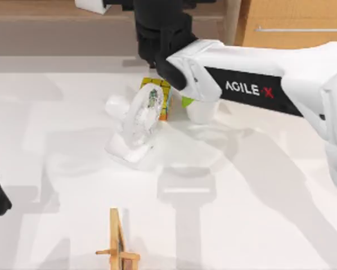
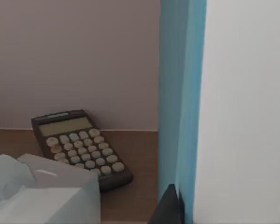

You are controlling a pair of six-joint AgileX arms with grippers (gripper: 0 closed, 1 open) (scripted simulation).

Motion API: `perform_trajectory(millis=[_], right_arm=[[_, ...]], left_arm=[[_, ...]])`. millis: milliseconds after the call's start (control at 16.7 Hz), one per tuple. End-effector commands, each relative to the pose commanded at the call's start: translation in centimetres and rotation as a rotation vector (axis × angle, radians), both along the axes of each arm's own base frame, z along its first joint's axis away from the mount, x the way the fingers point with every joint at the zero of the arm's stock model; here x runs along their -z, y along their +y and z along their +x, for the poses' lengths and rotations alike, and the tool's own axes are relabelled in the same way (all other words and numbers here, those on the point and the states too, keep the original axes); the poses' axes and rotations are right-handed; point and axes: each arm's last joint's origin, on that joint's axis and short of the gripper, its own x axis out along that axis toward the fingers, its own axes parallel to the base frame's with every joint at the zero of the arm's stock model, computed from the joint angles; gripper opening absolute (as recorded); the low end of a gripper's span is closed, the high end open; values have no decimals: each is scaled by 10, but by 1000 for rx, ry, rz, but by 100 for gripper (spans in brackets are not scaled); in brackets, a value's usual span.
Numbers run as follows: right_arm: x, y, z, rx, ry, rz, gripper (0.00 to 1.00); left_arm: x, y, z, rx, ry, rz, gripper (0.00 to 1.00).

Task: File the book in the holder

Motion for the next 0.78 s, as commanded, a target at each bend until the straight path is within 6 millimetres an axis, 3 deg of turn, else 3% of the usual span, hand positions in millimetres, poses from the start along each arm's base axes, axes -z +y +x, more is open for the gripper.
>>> perform_trajectory(millis=[780], right_arm=[[-8,2,-1,-4,-1,2,0]], left_arm=[[0,0,0,0,0,0,100]])
